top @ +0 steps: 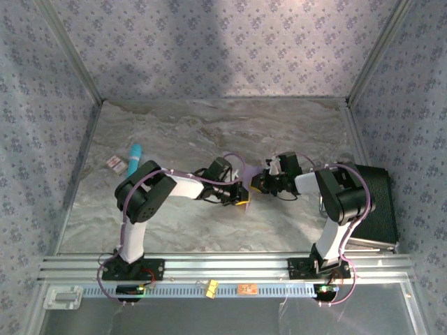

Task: Fold a paper plane with a square sheet of paper (pick it up from the middle)
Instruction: Fold the wing for the fifth time at the center of the table.

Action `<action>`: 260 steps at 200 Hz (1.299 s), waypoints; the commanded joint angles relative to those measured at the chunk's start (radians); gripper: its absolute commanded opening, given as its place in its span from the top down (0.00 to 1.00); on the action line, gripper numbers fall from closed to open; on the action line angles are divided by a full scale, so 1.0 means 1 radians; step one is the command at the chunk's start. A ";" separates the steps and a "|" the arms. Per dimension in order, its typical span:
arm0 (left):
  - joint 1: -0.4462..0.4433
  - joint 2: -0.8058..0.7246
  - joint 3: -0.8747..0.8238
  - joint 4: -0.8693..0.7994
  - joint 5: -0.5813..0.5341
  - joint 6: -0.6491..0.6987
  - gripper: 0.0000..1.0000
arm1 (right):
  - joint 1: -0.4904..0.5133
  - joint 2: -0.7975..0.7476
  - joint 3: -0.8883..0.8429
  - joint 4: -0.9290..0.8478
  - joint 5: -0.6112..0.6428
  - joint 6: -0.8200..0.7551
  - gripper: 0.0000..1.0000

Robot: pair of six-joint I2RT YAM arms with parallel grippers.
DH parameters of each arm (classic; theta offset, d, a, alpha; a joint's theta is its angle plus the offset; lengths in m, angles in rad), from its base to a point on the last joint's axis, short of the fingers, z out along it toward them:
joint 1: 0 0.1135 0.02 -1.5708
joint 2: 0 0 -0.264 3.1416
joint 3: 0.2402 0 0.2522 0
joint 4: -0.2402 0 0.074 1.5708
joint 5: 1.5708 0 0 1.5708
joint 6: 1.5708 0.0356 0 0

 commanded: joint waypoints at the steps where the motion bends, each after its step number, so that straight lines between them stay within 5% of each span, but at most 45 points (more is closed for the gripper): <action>1: -0.022 -0.018 -0.036 -0.126 0.020 0.019 0.94 | 0.017 0.036 -0.015 -0.096 0.114 -0.019 0.92; 33: -0.024 -0.025 -0.051 -0.122 0.030 0.021 0.98 | 0.020 0.043 -0.015 -0.109 0.127 -0.017 0.93; 87: -0.024 -0.056 -0.092 -0.114 0.033 0.023 0.89 | 0.023 0.044 -0.011 -0.122 0.138 -0.017 0.94; 116: -0.029 -0.055 -0.094 -0.110 0.053 0.035 1.00 | 0.028 0.049 -0.004 -0.132 0.142 -0.018 0.94; 181: -0.033 -0.064 -0.102 -0.137 0.057 0.049 0.93 | 0.032 0.046 0.001 -0.154 0.158 -0.020 0.95; 232: -0.038 -0.075 -0.104 -0.170 0.056 0.075 1.00 | 0.033 0.044 0.003 -0.172 0.164 -0.027 0.95; 260: -0.038 -0.080 -0.110 -0.178 0.054 0.079 0.92 | 0.033 0.043 0.003 -0.173 0.168 -0.025 0.95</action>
